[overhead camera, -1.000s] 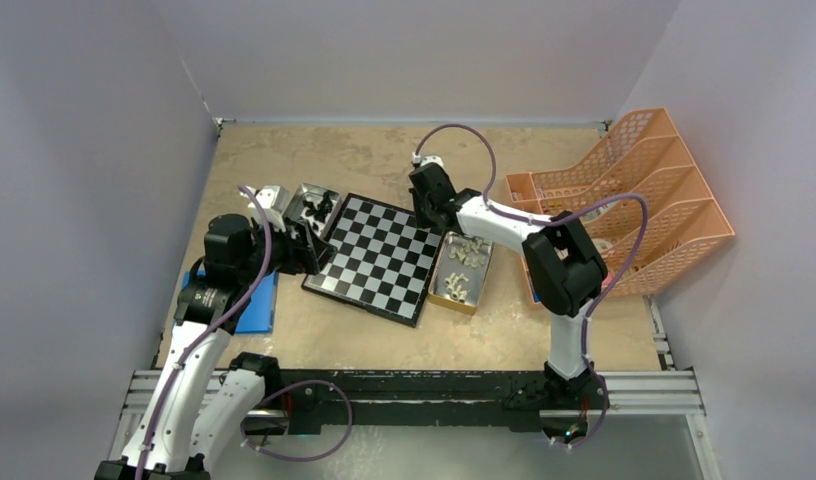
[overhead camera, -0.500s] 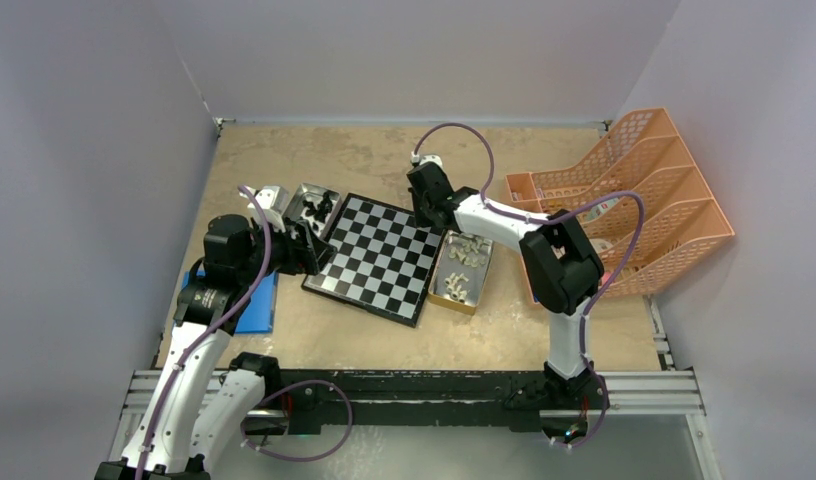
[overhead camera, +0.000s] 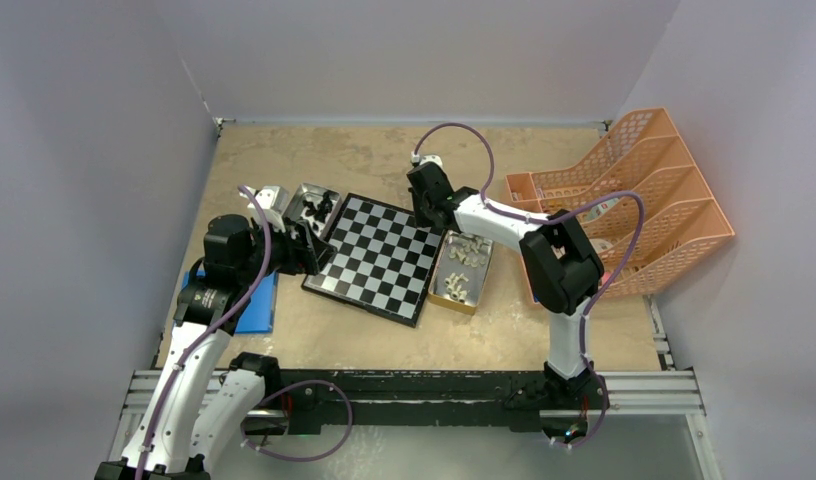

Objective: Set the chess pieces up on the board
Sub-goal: Place the chess piece on the chessboard.

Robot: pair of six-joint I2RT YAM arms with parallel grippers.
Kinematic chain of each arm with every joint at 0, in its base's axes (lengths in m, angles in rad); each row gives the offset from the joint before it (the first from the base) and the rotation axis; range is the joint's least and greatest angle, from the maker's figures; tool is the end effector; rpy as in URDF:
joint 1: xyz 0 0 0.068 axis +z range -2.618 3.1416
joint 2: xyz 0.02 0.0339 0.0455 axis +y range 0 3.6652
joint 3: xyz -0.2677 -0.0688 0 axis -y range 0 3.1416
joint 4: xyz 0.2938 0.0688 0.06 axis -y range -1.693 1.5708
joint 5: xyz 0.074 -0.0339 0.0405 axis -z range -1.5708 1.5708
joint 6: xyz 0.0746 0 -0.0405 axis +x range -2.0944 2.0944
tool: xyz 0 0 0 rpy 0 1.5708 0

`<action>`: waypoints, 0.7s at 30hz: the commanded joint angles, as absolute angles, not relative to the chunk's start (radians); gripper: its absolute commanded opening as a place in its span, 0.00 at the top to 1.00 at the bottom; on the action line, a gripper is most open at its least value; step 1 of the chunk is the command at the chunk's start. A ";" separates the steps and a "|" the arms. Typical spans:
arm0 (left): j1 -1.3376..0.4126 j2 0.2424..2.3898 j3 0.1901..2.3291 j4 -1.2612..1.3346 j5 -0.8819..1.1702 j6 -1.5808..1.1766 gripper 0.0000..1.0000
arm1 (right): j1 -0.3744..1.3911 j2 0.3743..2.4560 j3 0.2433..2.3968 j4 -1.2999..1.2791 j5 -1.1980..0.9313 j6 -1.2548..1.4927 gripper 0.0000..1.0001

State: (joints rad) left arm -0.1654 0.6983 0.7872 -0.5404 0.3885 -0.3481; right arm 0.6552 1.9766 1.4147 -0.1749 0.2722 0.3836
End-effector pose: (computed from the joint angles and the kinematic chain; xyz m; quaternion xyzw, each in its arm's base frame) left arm 0.2232 -0.0659 0.3090 0.0262 0.8374 -0.2905 0.4623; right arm 0.4200 0.2975 0.1557 -0.0682 0.9050 0.0915 0.4099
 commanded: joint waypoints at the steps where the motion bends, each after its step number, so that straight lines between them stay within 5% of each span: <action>1: -0.170 0.694 0.787 -0.509 0.387 -0.347 0.19 | 0.656 1.983 1.438 -0.212 0.309 0.386 0.90; 21: -0.170 0.698 0.787 -0.510 0.385 -0.348 0.19 | 0.658 1.990 1.460 -0.203 0.300 0.387 0.83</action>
